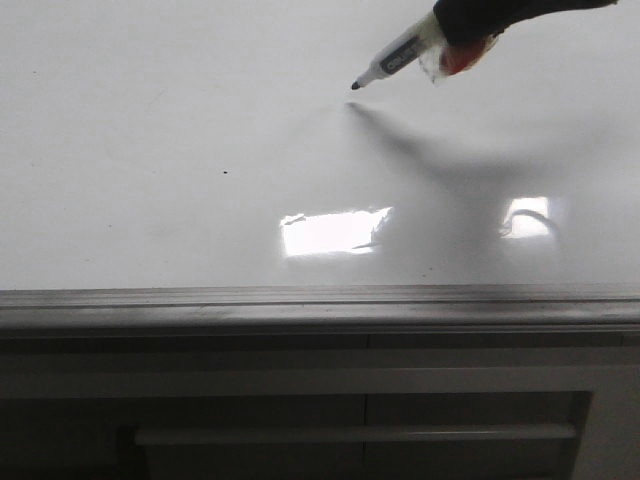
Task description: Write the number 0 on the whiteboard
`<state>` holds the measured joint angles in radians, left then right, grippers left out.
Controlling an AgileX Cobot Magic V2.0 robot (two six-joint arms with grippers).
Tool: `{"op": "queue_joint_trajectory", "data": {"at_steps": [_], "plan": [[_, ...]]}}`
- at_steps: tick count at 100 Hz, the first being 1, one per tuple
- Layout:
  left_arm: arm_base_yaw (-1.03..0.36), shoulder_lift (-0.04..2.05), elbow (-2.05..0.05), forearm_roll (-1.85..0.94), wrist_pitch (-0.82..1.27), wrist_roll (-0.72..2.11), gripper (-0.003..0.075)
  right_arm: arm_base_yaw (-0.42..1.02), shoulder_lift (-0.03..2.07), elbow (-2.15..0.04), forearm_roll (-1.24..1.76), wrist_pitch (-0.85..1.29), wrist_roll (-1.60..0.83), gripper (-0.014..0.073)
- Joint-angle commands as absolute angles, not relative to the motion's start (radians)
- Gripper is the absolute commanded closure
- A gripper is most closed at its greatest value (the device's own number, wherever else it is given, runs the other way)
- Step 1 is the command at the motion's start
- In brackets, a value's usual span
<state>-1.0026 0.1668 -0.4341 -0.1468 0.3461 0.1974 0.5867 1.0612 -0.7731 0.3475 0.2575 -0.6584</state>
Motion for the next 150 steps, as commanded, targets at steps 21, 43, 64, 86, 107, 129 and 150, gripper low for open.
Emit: {"op": "queue_joint_trajectory", "data": {"at_steps": [21, 43, 64, 86, 107, 129, 150], "plan": [[-1.004, 0.178, -0.462, -0.161, 0.262, 0.188, 0.074, 0.581, 1.092, -0.809, 0.358, 0.206, -0.654, 0.0651], [-1.004, 0.178, -0.462, -0.161, 0.262, 0.188, 0.074, 0.581, 1.099, -0.809, 0.358, 0.299, -0.654, 0.0651], [-1.004, 0.178, -0.462, -0.161, 0.262, 0.188, 0.074, 0.581, 1.097, -0.809, 0.319, 0.419, -0.654, 0.0651], [-1.004, 0.178, -0.462, -0.161, 0.262, 0.188, 0.074, 0.579, 1.069, -0.809, 0.112, 0.507, -0.455, 0.065], [-1.004, 0.178, -0.462, -0.161, 0.262, 0.188, 0.074, 0.579, 1.024, -0.809, -0.167, 0.57, -0.221, 0.0651], [-1.004, 0.178, -0.462, -0.161, 0.262, 0.188, 0.074, 0.579, 1.017, -0.839, -0.242, 0.541, -0.136, 0.0651], [-1.004, 0.178, -0.462, -0.161, 0.262, 0.188, 0.074, 0.579, 1.074, -0.902, -0.242, 0.513, -0.121, 0.0651]]}}
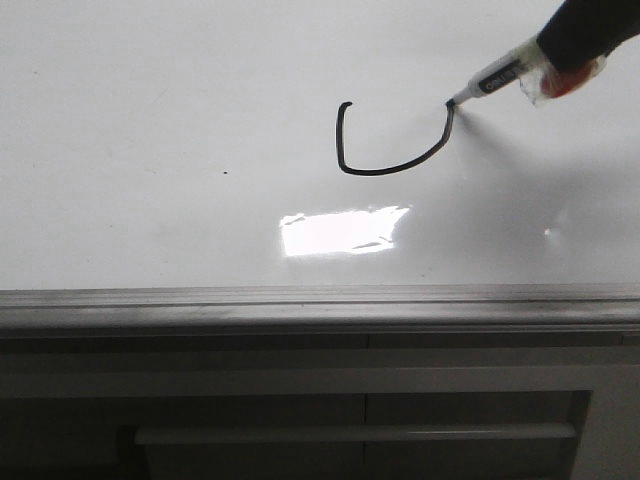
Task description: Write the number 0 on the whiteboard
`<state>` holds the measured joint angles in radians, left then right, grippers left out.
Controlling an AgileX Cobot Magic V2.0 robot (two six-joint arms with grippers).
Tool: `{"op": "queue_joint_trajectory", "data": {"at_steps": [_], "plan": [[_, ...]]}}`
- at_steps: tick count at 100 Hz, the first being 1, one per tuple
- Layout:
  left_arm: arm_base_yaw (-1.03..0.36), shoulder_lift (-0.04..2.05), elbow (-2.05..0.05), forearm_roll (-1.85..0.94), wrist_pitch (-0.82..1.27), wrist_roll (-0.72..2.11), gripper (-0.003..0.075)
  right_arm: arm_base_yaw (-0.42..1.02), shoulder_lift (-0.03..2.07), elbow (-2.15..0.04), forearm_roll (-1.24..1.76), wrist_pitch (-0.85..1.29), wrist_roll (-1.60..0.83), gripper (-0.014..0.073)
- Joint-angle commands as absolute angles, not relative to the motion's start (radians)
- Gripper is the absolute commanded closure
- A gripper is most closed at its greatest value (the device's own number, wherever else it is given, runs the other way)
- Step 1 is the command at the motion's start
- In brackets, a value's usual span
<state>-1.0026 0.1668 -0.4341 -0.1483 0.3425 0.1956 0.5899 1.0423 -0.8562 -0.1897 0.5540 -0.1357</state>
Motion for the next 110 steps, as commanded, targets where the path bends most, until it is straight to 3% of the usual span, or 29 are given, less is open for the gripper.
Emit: {"op": "queue_joint_trajectory", "data": {"at_steps": [1, 50, 110], "plan": [[-1.004, 0.178, -0.462, -0.161, 0.262, 0.188, 0.074, 0.579, 1.077, -0.907, -0.242, 0.515, -0.121, 0.0651], [-1.004, 0.178, -0.462, -0.161, 0.262, 0.188, 0.074, 0.701, 1.218, -0.968, -0.24, 0.539, -0.121, 0.0651], [-1.004, 0.178, -0.462, -0.161, 0.262, 0.188, 0.074, 0.704, 1.223, -0.968, -0.192, 0.628, -0.12, 0.0651]]}}
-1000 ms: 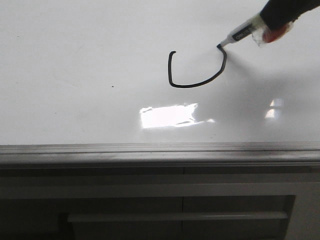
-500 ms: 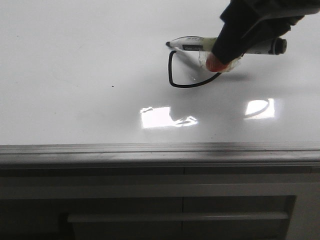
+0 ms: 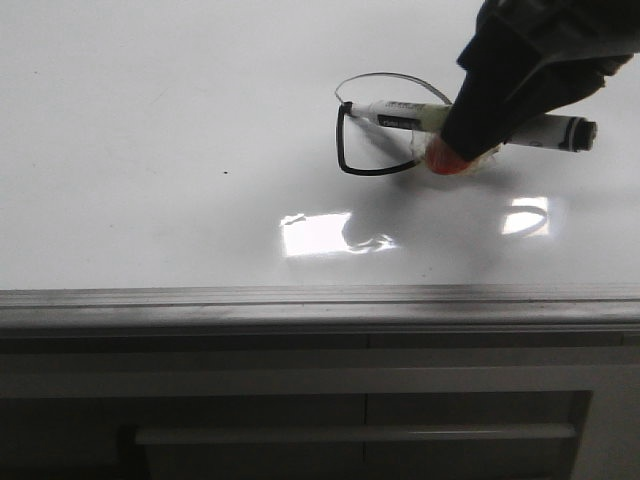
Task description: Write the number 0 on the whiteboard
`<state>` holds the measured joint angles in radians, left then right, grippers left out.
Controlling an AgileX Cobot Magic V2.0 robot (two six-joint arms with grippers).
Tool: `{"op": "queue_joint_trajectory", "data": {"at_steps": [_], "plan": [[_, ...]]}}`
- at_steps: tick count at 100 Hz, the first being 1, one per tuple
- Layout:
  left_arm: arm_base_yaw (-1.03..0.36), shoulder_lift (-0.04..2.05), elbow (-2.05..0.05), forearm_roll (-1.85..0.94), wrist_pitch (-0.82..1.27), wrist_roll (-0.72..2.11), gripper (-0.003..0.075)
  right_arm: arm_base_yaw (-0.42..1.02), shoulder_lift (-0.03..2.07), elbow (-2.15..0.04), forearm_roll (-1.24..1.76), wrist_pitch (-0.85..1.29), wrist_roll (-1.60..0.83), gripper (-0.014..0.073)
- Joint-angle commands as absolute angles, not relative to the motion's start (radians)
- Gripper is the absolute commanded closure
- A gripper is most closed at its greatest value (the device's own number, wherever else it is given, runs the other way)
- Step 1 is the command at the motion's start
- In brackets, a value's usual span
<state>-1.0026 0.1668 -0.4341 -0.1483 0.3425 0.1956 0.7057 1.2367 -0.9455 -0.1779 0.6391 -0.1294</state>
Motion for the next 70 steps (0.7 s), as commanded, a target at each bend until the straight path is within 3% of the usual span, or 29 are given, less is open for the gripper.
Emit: {"op": "queue_joint_trajectory", "data": {"at_steps": [1, 19, 36, 43, 60, 70], "plan": [[-1.004, 0.178, -0.462, -0.161, 0.262, 0.188, 0.074, 0.704, 1.223, -0.968, -0.192, 0.625, -0.12, 0.0651], [-1.004, 0.178, -0.462, -0.161, 0.262, 0.188, 0.074, 0.721, 1.158, -0.97, -0.19, 0.555, -0.12, 0.0651], [-1.004, 0.193, -0.48, -0.161, 0.316, 0.188, 0.0721, 0.854, 1.065, -0.97, -0.187, 0.469, -0.12, 0.0652], [-1.004, 0.243, -0.524, -0.148, 0.442, 0.188, 0.0643, 0.93, 1.055, -0.97, -0.185, 0.484, -0.12, 0.0655], [-1.004, 0.437, -0.671, -0.134, 0.649, 0.237, 0.0317, 1.098, 1.07, -0.97, -0.169, 0.515, -0.12, 0.0655], [-1.004, 0.543, -0.763, -0.134, 0.707, 0.3, 0.0278, 1.158, 1.081, -0.97, -0.142, 0.515, -0.12, 0.0655]]}}
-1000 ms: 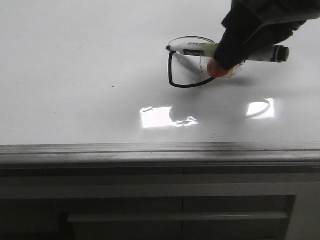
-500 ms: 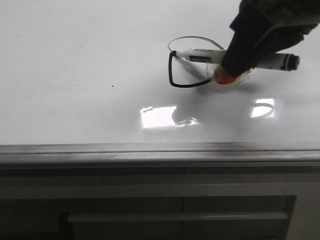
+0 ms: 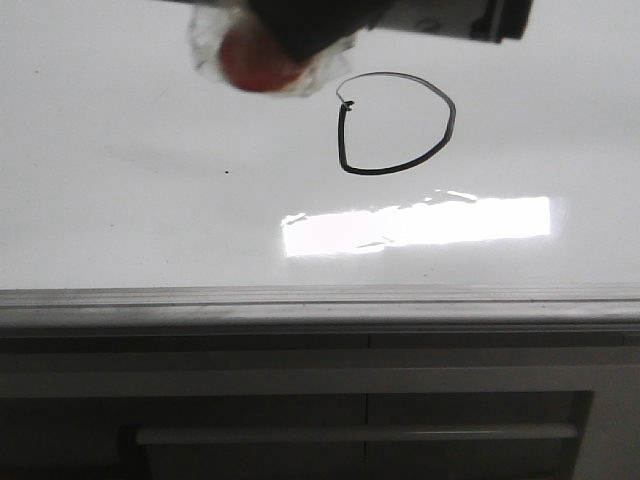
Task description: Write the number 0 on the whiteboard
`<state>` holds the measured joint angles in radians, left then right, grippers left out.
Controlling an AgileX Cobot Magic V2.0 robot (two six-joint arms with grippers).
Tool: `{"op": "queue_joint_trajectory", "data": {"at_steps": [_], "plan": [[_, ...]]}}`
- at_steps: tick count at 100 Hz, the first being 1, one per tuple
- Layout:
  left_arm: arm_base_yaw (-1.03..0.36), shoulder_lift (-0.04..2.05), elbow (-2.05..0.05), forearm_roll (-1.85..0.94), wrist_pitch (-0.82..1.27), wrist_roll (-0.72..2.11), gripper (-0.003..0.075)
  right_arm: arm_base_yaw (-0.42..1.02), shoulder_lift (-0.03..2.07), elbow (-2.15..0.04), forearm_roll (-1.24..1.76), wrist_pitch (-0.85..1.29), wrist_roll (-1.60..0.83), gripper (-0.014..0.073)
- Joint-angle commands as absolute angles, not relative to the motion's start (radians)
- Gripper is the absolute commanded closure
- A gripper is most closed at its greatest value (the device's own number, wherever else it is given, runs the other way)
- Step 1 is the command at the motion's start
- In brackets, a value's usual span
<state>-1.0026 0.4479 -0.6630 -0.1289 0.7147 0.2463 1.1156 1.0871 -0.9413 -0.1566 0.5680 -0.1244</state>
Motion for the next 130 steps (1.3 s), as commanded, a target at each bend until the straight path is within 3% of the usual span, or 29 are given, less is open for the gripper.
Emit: {"op": "queue_joint_trajectory", "data": {"at_steps": [1, 40, 92, 104, 130], "plan": [[-1.004, 0.558, -0.776, -0.135, 0.715, 0.313, 0.0279, 1.164, 1.082, -0.97, -0.137, 0.517, -0.12, 0.0655], [-1.06, 0.88, -1.044, -0.135, 0.989, 0.512, 0.0279, 1.311, 1.084, -0.97, -0.113, 0.529, -0.122, 0.0655], [-1.115, 1.048, -1.09, -0.093, 1.106, 0.56, 0.0288, 1.332, 1.084, -0.97, -0.113, 0.507, -0.122, 0.0655], [-1.115, 1.049, -1.09, -0.076, 1.107, 0.56, 0.0377, 1.332, 1.084, -0.97, -0.113, 0.505, -0.138, 0.0655], [-1.115, 1.052, -1.09, -0.07, 1.075, 0.56, 0.0681, 1.332, 1.084, -0.97, -0.113, 0.496, -0.149, 0.0655]]}}
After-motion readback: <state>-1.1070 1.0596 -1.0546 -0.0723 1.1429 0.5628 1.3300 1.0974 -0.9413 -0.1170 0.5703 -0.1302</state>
